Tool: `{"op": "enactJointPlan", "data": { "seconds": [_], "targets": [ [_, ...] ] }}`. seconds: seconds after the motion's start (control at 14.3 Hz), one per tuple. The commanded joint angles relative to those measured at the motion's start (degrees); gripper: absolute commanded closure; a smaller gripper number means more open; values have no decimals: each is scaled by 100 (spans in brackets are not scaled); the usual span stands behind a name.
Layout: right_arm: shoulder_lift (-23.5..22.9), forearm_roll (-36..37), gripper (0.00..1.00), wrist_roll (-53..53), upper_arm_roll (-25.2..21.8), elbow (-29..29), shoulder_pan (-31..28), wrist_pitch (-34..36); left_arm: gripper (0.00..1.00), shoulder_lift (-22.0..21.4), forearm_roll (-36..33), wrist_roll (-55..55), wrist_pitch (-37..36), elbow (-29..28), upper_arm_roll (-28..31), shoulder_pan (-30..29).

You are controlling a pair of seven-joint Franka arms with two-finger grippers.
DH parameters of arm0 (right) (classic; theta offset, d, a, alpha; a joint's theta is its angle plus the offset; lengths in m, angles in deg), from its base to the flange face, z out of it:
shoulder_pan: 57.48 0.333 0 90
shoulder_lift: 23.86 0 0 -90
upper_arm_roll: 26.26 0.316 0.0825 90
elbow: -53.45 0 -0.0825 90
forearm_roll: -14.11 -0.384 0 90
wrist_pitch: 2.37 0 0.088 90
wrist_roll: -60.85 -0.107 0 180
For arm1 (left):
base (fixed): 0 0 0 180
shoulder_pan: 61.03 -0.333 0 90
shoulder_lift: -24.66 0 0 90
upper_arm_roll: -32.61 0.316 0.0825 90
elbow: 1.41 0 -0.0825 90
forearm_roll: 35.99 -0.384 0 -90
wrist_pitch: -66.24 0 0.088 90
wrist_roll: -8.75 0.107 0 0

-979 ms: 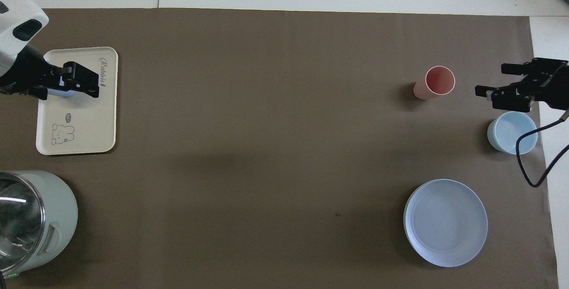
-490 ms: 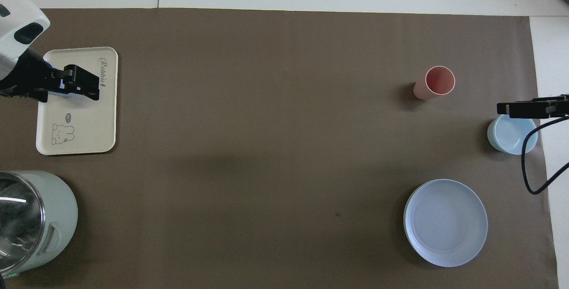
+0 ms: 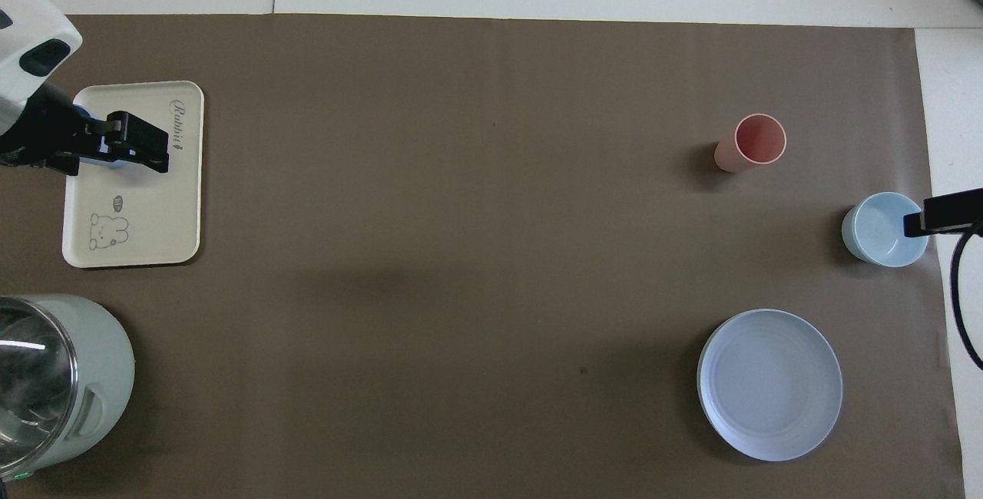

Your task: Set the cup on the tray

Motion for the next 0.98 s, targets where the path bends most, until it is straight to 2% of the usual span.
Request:
{"op": "enactJointPlan", "data": {
  "seconds": [0.0, 0.07, 0.14, 0.42, 0.63, 0.91],
  "targets": [
    [-251, 420, 0, -41, 92, 316, 244, 249, 0, -172, -119, 76, 119, -218, -8, -27],
    [-233, 744, 0, -41, 92, 280, 455, 222, 0, -172, -119, 76, 119, -218, -8, -18],
    [-242, 756, 0, -111, 92, 289, 527, 205, 0, -172, -119, 76, 119, -218, -8, -18],
    [-251, 528, 0, -94, 40, 272, 396, 205, 0, -172, -111, 67, 119, -209, -8, -18],
    [-155, 563, 0, -59, 40, -1, 387, -155, 0, -172, -119, 50, 92, -157, 0, 17],
    [-119, 475, 0, -76, 13, -10, 238, -59, 0, -233, -119, 6, 92, -165, -8, 34]
  ]
}}
